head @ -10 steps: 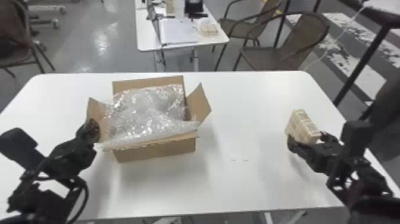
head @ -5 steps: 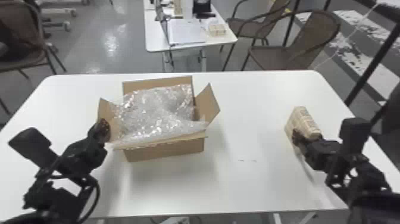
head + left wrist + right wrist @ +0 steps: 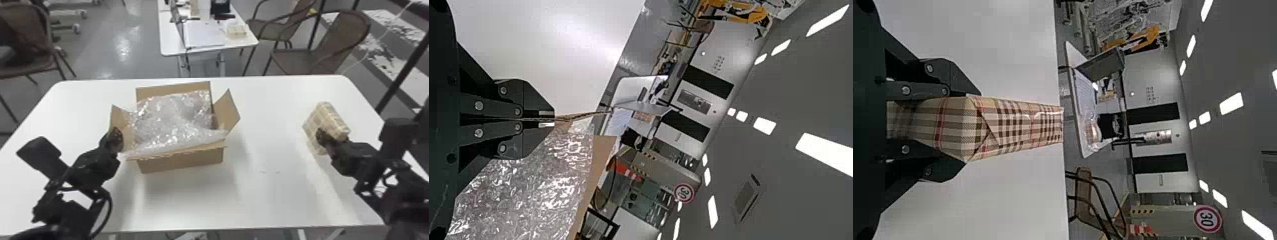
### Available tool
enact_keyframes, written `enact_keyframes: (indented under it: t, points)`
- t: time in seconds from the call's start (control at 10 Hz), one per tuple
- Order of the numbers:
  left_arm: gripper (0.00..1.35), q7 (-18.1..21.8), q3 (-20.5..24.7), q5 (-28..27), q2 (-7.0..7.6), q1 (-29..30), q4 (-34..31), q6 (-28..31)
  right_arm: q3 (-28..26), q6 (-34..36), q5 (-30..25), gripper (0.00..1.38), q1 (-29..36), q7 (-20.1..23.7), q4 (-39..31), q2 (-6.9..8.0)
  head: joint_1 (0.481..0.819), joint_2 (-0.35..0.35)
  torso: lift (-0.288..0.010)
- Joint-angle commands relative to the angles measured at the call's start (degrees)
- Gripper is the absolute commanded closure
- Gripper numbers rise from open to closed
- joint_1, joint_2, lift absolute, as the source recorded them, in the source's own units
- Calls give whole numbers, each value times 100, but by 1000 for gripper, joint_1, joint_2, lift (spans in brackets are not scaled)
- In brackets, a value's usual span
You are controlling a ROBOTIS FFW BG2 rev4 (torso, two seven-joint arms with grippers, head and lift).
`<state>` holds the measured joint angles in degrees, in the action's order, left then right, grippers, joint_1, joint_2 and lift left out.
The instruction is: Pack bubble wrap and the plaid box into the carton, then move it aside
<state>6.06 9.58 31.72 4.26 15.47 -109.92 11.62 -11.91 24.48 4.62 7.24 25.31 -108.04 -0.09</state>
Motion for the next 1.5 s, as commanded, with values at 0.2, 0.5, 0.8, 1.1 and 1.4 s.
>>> enact_keyframes:
  t: [0.2, 0.5, 0.8, 1.1, 1.4]
  points:
    - [1211, 0, -18, 1, 5, -44, 58, 7, 496, 672, 865, 1041, -363, 132, -1123, 14, 695, 74, -166]
    - [1211, 0, -106, 10, 31, -123, 129, 16, 1349, 1199, 1700, 1041, -1075, 527, -886, -193, 656, 171, -166]
    - [1211, 0, -176, 18, 58, -202, 190, 25, 1991, 1340, 2262, 1041, -1893, 1151, -86, -308, 631, 260, -166]
    - [1211, 0, -246, 54, 84, -255, 225, 7, 2237, 1832, 1902, 1041, -2394, 1740, 1074, -114, 635, 311, -166]
    - [1211, 9, -273, 62, 84, -263, 252, -2, 2571, 1999, 1805, 1041, -2719, 2162, 1795, -44, 667, 327, -166]
